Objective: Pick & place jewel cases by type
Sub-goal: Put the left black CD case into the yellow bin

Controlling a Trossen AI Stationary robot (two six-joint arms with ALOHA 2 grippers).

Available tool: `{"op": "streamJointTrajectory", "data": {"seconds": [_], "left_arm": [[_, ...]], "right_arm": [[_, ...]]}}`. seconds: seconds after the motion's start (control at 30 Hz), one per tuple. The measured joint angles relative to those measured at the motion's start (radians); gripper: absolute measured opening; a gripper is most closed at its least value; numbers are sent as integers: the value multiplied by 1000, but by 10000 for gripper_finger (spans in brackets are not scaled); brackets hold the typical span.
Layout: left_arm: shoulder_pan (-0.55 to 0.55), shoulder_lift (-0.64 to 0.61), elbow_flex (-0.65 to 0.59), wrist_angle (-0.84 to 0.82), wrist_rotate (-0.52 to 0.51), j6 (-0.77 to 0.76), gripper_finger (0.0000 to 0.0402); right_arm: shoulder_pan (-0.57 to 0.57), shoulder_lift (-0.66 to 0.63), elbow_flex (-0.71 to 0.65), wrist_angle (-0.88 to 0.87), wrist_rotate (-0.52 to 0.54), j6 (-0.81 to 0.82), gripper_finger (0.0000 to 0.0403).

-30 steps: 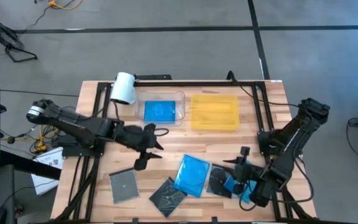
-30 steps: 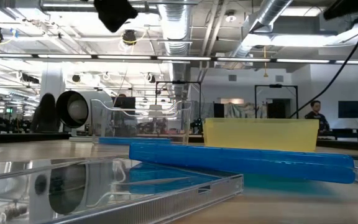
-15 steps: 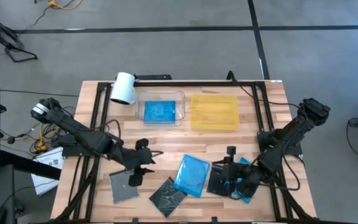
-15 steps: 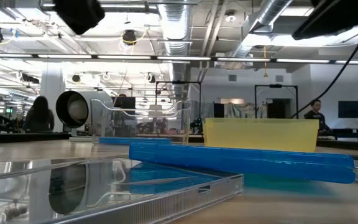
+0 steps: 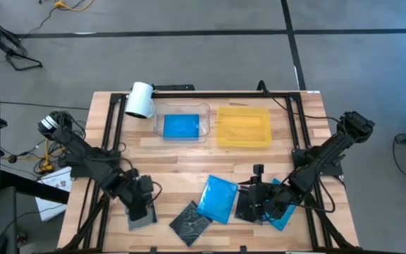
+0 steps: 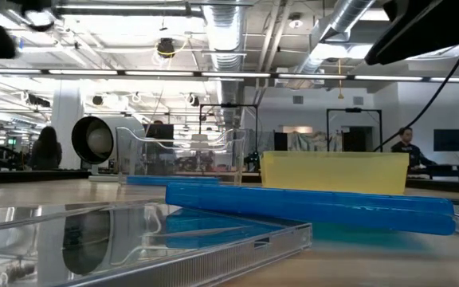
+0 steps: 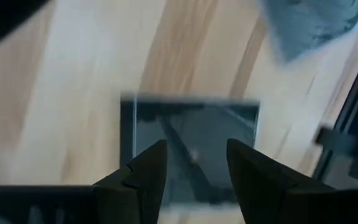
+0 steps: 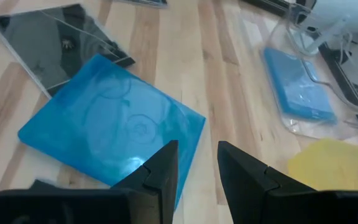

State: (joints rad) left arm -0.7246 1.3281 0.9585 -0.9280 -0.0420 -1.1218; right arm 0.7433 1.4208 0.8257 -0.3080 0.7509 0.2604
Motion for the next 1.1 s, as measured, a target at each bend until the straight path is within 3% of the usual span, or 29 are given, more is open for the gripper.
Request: {"op": "streamJointTrajectory", "data": {"seconds": [0.2, 0.47, 0.97, 1.1], "left_arm": [[-109, 27, 0, -67, 119, -211, 160], [-149, 129, 0, -84, 279, -193, 160], [-267, 246, 0, -55, 218, -108, 160], [-283, 246, 0, -63, 146, -126, 160]], "right_arm": [[-6, 0, 0, -1, 4, -2, 107], [-58, 0, 0, 3, -10, -36, 107], [-105, 0, 0, 11, -49, -85, 107], [-105, 0, 0, 11, -49, -85, 107]]}}
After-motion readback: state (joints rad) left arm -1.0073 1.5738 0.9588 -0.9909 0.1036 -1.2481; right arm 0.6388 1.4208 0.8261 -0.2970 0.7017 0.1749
